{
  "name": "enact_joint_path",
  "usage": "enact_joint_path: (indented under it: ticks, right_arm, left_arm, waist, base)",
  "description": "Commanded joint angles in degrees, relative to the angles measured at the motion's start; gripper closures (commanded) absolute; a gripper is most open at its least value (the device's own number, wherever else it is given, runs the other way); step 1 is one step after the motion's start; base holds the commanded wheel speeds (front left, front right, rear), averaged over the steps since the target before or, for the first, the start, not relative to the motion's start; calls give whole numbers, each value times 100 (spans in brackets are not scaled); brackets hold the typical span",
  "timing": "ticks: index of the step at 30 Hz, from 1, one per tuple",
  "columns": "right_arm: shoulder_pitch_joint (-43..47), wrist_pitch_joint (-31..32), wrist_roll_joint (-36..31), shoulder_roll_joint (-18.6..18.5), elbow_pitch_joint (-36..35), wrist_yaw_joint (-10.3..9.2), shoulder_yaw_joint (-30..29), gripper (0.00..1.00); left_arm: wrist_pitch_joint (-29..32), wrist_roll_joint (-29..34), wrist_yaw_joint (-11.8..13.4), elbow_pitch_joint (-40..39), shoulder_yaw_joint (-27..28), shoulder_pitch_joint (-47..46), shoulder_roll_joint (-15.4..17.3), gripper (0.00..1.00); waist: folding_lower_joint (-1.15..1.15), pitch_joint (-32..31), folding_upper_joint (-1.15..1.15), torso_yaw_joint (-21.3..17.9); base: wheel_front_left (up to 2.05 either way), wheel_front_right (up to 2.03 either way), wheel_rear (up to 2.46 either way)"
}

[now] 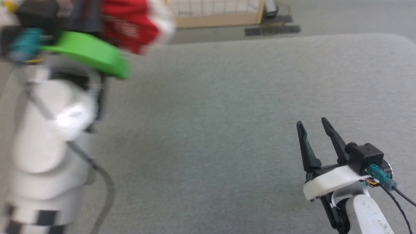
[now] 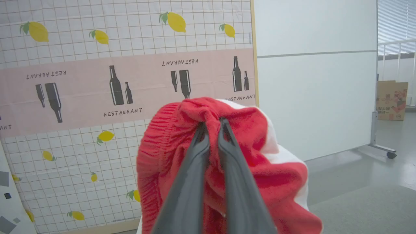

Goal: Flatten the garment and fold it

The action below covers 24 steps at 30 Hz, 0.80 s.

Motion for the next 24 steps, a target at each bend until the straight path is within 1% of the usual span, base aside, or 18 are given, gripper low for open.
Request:
enact_joint_path:
  ticks: [1,4,7,9,11,14,15,16,17,18,19,21,24]
  right_arm:
    - [90,28,9,1,-37,-9,-16,0]
    - [150,55,37,1,-77,-9,-20,0]
    - [150,65,79,1,-100,-9,-10,0]
    - [147,62,100,1,-111,-9,-2,0]
    - [138,58,113,1,-111,-9,-14,0]
    - [134,48,138,1,-101,-9,-25,0]
    - [138,41,146,1,-95,-9,-28,0]
    - [143,36,150,1,-89,-9,-30,0]
    - [151,29,154,1,-82,-9,-35,0]
    - [159,24,158,1,-76,-9,-40,0]
    - [171,20,163,1,-66,-9,-47,0]
    - [181,18,172,2,-52,-9,-68,0]
    - [191,22,171,2,-60,-9,-63,0]
  left_arm:
    - [-61,-13,-61,100,-204,-102,-246,100]
    - [-120,-111,-186,414,-601,-72,-728,100]
    - [-111,-260,-313,938,-964,98,-1172,100]
    - [-20,-303,-372,1375,-1206,245,-1327,100]
    - [165,-294,-400,1868,-1449,373,-1411,100]
    - [755,-483,-407,2651,-1646,585,-1496,100]
    - [1082,-568,-386,2950,-1698,654,-1515,100]
    - [1399,-616,-399,3175,-1773,705,-1524,93]
    - [1722,-692,-369,3394,-1801,751,-1534,69]
    - [1970,-729,-329,3548,-1825,782,-1536,51]
    - [2278,-752,-285,3714,-1868,814,-1527,0]
    - [2627,-791,-241,3837,-1907,840,-1508,0]
    - [2688,-906,-190,3747,-1827,889,-1498,0]
  waist:
    - [0,-244,-1,-430]
    - [0,-230,-1,-660]
    - [0,-161,-1,-922]
    - [0,-120,-1,-1074]
    - [0,-77,-1,-1190]
    - [0,-27,-1,-1320]
    - [0,-17,-1,-1348]
    - [0,-13,-1,-1361]
    - [0,-8,-1,-1366]
    - [0,-4,-1,-1363]
    - [0,-1,-1,-1348]
    - [0,6,-1,-1273]
    - [0,-11,-1,-1126]
  base:
    - [0,0,0]
    - [0,0,0]
    - [0,0,0]
    - [0,0,0]
    - [0,0,0]
    - [0,0,0]
    - [0,0,0]
    - [0,0,0]
    - [0,0,0]
    - [0,0,0]
    - [0,0,0]
    - [0,0,0]
    - [0,0,0]
